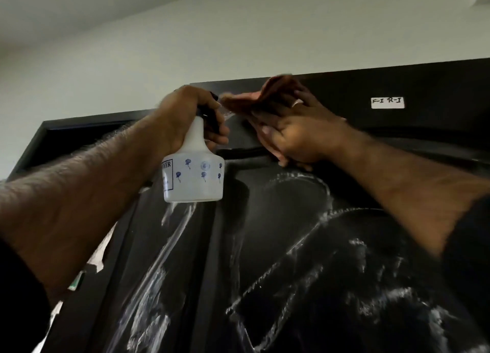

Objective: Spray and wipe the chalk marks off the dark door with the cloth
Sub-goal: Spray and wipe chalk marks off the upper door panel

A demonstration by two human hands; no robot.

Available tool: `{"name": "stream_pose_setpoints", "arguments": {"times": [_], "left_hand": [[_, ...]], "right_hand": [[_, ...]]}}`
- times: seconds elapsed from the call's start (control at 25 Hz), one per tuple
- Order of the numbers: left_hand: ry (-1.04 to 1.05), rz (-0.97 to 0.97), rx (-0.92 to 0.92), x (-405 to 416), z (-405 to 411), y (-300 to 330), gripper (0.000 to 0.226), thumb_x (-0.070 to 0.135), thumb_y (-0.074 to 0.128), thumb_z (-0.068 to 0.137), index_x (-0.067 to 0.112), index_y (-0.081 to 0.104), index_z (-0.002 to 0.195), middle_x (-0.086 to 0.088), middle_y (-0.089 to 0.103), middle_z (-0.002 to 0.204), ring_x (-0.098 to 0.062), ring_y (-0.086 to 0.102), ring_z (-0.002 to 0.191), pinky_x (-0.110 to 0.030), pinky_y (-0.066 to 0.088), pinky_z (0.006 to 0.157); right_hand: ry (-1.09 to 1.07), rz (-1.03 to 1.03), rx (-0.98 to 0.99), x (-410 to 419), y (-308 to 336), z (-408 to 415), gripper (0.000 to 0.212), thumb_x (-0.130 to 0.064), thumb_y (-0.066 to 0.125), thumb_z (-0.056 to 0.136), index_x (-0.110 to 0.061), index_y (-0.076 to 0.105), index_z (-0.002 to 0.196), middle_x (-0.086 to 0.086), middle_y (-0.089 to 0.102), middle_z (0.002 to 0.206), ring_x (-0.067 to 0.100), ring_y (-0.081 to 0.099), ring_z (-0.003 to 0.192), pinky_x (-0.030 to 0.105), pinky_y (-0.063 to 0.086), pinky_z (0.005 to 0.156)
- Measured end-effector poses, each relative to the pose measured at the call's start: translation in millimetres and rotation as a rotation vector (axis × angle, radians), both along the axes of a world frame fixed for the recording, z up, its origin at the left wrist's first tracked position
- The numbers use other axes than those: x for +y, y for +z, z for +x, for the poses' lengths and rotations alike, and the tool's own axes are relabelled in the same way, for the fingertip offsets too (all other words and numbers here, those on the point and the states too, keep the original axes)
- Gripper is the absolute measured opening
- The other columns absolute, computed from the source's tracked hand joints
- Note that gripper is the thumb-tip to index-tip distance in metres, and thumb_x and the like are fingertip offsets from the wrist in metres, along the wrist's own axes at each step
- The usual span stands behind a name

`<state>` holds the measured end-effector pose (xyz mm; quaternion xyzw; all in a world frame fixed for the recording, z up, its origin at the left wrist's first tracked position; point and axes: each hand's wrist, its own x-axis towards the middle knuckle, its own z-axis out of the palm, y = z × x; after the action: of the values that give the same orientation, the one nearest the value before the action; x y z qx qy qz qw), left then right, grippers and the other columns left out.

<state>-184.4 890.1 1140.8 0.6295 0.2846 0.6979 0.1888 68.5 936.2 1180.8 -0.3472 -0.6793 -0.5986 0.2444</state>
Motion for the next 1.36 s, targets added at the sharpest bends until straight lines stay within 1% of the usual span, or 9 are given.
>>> {"name": "stream_pose_setpoints", "arguments": {"times": [0.08, 0.28, 0.52, 0.6, 0.72, 0.92, 1.04, 1.2, 1.36], "left_hand": [[0.004, 0.017, 0.019, 2.7, -26.1, 2.7, 0.017, 0.021, 0.061, 0.084, 0.007, 0.071, 0.085, -0.023, 0.078, 0.096, -0.037, 0.077, 0.083, -0.033, 0.057, 0.060], [0.016, 0.026, 0.030, 6.9, -78.9, 5.7, 0.018, 0.020, 0.060, 0.084, 0.006, 0.071, 0.082, -0.022, 0.078, 0.093, -0.035, 0.076, 0.079, -0.032, 0.056, 0.058], [0.030, 0.006, 0.028, 4.9, -131.4, 6.2, 0.016, 0.020, 0.062, 0.083, 0.007, 0.072, 0.086, -0.022, 0.079, 0.096, -0.037, 0.076, 0.083, -0.037, 0.057, 0.068], [0.018, -0.006, 0.041, 3.5, -143.3, 5.9, 0.017, 0.020, 0.063, 0.083, 0.007, 0.072, 0.088, -0.022, 0.079, 0.098, -0.037, 0.077, 0.084, -0.037, 0.058, 0.068], [-0.032, -0.026, 0.047, 3.7, -146.2, 3.0, 0.017, 0.021, 0.062, 0.084, 0.006, 0.070, 0.085, -0.021, 0.079, 0.095, -0.038, 0.076, 0.085, -0.037, 0.057, 0.069], [-0.049, -0.012, 0.065, 5.8, -144.0, -7.3, 0.018, 0.018, 0.060, 0.084, 0.004, 0.071, 0.088, -0.021, 0.079, 0.094, -0.037, 0.076, 0.083, -0.035, 0.058, 0.068], [-0.070, -0.019, 0.064, 2.8, -147.4, -11.8, 0.018, 0.018, 0.058, 0.088, 0.005, 0.070, 0.088, -0.019, 0.079, 0.090, -0.035, 0.075, 0.078, -0.033, 0.058, 0.065], [-0.057, -0.037, 0.031, 3.4, -160.7, -12.2, 0.021, 0.020, 0.060, 0.088, 0.004, 0.071, 0.095, -0.020, 0.079, 0.092, -0.036, 0.075, 0.083, -0.035, 0.059, 0.065], [-0.057, -0.027, 0.042, 2.3, -173.4, -12.3, 0.018, 0.019, 0.058, 0.090, 0.004, 0.069, 0.091, -0.020, 0.078, 0.091, -0.038, 0.075, 0.084, -0.032, 0.058, 0.059]], "right_hand": [[-0.033, -0.019, -0.074, -3.5, 8.7, 17.6, 0.073, -0.066, 0.006, 0.100, -0.043, 0.020, 0.168, -0.004, 0.022, 0.176, 0.023, 0.015, 0.164, 0.047, 0.004, 0.134], [-0.059, 0.147, 0.611, 12.3, 29.7, -62.1, 0.065, -0.052, 0.014, 0.108, -0.030, 0.018, 0.170, 0.011, 0.025, 0.174, 0.039, 0.021, 0.160, 0.061, 0.003, 0.130], [0.006, -0.010, -0.094, 23.0, -15.1, -118.1, 0.073, -0.068, 0.000, 0.102, -0.042, 0.013, 0.169, -0.009, 0.009, 0.178, 0.020, 0.004, 0.165, 0.048, -0.003, 0.133], [-0.041, 0.072, 0.034, 21.7, 7.0, -97.6, 0.091, -0.078, -0.012, 0.095, -0.037, 0.026, 0.168, 0.002, 0.023, 0.176, 0.027, 0.016, 0.164, 0.049, 0.005, 0.133], [-0.024, 0.111, 0.560, 23.6, 24.2, -133.4, 0.067, -0.057, 0.010, 0.108, -0.029, 0.022, 0.168, 0.012, 0.022, 0.176, 0.037, 0.015, 0.162, 0.058, 0.003, 0.131], [0.004, 0.025, 0.082, 23.0, 22.4, -164.7, 0.066, -0.060, 0.011, 0.107, -0.038, 0.017, 0.169, -0.003, 0.018, 0.177, 0.024, 0.009, 0.164, 0.050, -0.005, 0.132], [-0.009, 0.109, 0.496, 23.1, 37.6, -171.6, 0.063, -0.053, 0.015, 0.110, -0.031, 0.018, 0.169, 0.009, 0.020, 0.177, 0.035, 0.013, 0.163, 0.058, 0.001, 0.131], [0.005, 0.079, 0.119, 29.3, 26.9, -191.5, 0.070, -0.057, 0.011, 0.105, -0.031, 0.021, 0.169, 0.005, 0.021, 0.177, 0.029, 0.011, 0.164, 0.053, -0.001, 0.132], [0.017, 0.123, 0.471, 21.9, 37.5, -190.5, 0.066, -0.053, 0.014, 0.109, -0.028, 0.021, 0.169, 0.011, 0.022, 0.176, 0.035, 0.013, 0.164, 0.059, 0.000, 0.131]]}}
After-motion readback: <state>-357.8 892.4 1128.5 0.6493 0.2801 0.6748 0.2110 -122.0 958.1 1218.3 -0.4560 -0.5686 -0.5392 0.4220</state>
